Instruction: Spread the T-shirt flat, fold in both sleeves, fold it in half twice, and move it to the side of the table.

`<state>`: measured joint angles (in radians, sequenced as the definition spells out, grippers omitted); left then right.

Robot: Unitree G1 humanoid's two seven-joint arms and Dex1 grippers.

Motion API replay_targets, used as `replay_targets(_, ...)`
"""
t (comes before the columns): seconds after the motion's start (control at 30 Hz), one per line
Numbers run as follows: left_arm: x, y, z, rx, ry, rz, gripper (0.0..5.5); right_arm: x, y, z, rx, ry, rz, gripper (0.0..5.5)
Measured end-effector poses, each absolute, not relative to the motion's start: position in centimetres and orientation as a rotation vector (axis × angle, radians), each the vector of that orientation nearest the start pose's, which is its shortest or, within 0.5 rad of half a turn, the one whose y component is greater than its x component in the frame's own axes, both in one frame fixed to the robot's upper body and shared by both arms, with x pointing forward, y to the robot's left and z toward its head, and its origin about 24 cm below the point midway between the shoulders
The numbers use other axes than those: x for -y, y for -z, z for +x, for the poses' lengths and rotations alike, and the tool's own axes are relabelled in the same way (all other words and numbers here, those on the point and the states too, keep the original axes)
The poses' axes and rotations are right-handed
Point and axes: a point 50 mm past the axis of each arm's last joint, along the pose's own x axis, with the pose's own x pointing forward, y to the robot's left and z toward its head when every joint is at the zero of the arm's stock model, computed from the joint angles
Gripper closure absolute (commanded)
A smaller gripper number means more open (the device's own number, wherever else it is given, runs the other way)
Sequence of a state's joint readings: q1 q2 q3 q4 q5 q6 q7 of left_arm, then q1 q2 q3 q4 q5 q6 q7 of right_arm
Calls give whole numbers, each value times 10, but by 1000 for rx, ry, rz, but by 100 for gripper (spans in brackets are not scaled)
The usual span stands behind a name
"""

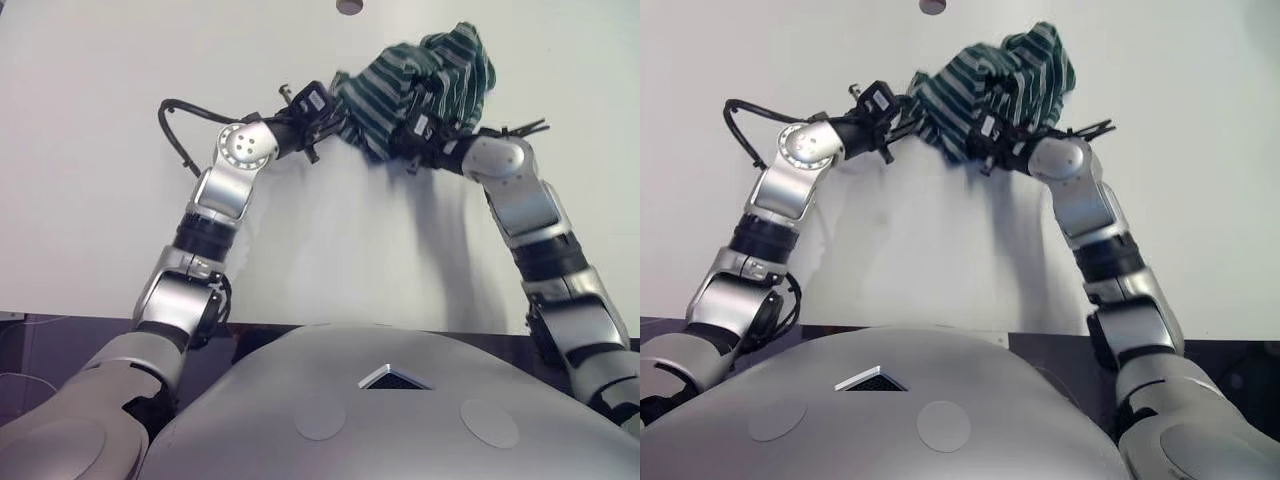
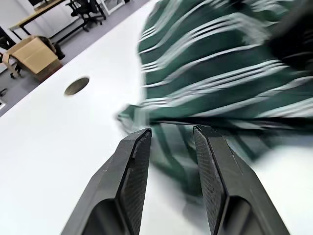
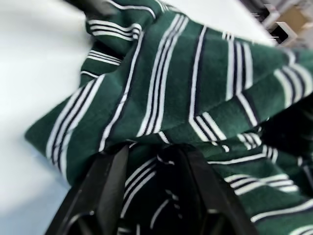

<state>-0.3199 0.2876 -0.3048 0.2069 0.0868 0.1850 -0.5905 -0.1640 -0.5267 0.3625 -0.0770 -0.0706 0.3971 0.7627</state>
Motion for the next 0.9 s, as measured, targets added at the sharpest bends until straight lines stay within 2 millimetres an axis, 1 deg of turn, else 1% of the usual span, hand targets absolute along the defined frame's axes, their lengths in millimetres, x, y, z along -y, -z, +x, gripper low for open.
replay_targets(0.03, -120, -39, 288, -257, 815, 440, 392, 146, -37, 229, -517, -1057, -522, 385)
replay_targets(0.1, -133, -40, 287, -275, 784, 451, 392, 148, -38, 216, -569, -1101, -456, 385)
replay_targets(0.2, -134, -43, 286, -276, 809, 464, 392, 155, -44, 224, -601, -1040, -325, 385)
replay_targets(0.27, -136, -42, 285, -286, 820, 470, 392, 160, -52, 234, -580, -973, -240, 385)
replay_targets(0.33, -135, -41, 284, -294, 854, 464, 392, 158, -66, 245, -507, -924, -138, 385)
replay_targets(0.4, -131, -39, 281, -306, 901, 459, 392, 155, -70, 248, -481, -910, -73, 385)
replay_targets(0.47, -127, -38, 279, -309, 934, 435, 392, 152, -72, 251, -467, -890, -52, 385)
replay_targets(0.53, -122, -31, 278, -359, 927, 367, 392, 150, -78, 257, -436, -870, -54, 385)
replay_targets(0.63, -127, -24, 281, -460, 860, 230, 392, 152, -77, 259, -436, -845, -54, 385)
replay_targets(0.7, -128, -25, 283, -490, 847, 216, 392, 155, -76, 260, -440, -813, -53, 385)
replay_targets(0.83, -122, -24, 280, -516, 892, 224, 451, 159, -75, 263, -441, -756, -46, 380)
replay_targets(0.9, -117, -23, 276, -500, 929, 250, 490, 165, -73, 267, -448, -707, -36, 380)
